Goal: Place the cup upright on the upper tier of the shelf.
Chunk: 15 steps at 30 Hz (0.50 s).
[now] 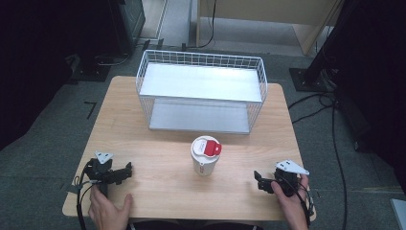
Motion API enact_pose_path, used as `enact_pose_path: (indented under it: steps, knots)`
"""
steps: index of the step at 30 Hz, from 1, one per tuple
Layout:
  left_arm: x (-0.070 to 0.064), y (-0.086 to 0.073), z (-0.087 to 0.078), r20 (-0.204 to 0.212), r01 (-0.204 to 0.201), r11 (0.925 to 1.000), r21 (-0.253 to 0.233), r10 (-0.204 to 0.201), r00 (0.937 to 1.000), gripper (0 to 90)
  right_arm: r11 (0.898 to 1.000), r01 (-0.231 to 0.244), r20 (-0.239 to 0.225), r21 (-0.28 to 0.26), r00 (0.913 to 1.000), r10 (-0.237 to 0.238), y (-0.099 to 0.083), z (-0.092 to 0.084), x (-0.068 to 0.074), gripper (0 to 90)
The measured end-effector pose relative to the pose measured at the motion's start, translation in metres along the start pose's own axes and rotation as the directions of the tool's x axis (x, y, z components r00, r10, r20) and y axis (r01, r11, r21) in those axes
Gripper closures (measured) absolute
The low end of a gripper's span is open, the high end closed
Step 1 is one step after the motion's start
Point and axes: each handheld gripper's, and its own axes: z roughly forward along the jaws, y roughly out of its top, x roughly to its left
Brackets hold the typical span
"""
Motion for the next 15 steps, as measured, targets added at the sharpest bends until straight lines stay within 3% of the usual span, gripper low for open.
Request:
enact_pose_path:
  steps: [15]
  knots:
    - [0.000,0.000,0.000,0.000,-0.001,1.0000,0.000,0.001,1.0000,0.0,0.999,0.044,-0.053,-0.011,0.9976,-0.044,0.014,0.014,0.030,4.9]
